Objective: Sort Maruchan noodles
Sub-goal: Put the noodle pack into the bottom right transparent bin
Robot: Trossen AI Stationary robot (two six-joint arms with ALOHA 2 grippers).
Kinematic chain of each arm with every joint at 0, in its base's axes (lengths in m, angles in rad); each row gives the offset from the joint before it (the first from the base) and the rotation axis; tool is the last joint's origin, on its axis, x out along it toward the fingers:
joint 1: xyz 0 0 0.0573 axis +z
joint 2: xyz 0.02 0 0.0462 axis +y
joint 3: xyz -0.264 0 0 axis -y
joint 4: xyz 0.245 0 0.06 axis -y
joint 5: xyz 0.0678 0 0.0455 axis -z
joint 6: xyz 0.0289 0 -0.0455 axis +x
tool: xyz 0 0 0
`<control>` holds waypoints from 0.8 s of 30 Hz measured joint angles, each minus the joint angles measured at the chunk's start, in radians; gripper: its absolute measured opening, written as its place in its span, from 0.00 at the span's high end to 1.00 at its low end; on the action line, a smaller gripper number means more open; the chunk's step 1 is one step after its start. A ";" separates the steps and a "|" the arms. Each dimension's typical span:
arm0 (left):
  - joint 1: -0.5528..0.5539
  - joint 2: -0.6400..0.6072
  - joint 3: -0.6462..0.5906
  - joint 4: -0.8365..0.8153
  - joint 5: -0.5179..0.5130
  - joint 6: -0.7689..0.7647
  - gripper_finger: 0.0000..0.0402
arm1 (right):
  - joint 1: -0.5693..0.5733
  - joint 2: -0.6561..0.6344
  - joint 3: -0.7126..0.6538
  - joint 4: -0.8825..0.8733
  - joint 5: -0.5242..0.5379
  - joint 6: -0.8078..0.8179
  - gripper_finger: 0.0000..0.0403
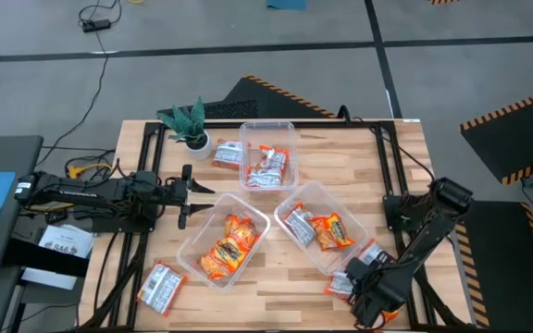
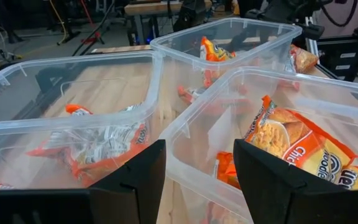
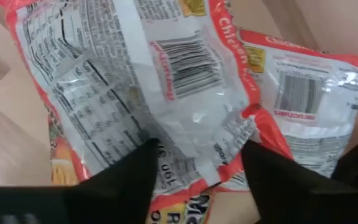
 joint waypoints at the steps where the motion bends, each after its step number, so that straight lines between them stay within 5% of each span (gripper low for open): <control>1: 0.000 0.000 0.000 0.000 0.000 0.000 0.56 | 0.000 0.001 0.000 0.003 -0.003 -0.002 0.45; 7: 0.000 0.000 0.000 0.002 -0.003 0.022 0.56 | -0.026 -0.008 0.000 0.033 -0.081 -0.052 0.94; 18: 0.000 0.000 0.000 0.004 -0.018 0.021 0.56 | -0.088 -0.049 0.185 0.116 -0.149 -0.327 0.98; 24: 0.000 0.000 0.000 0.002 -0.022 0.021 0.56 | -0.111 -0.119 0.312 0.204 -0.034 -0.427 0.98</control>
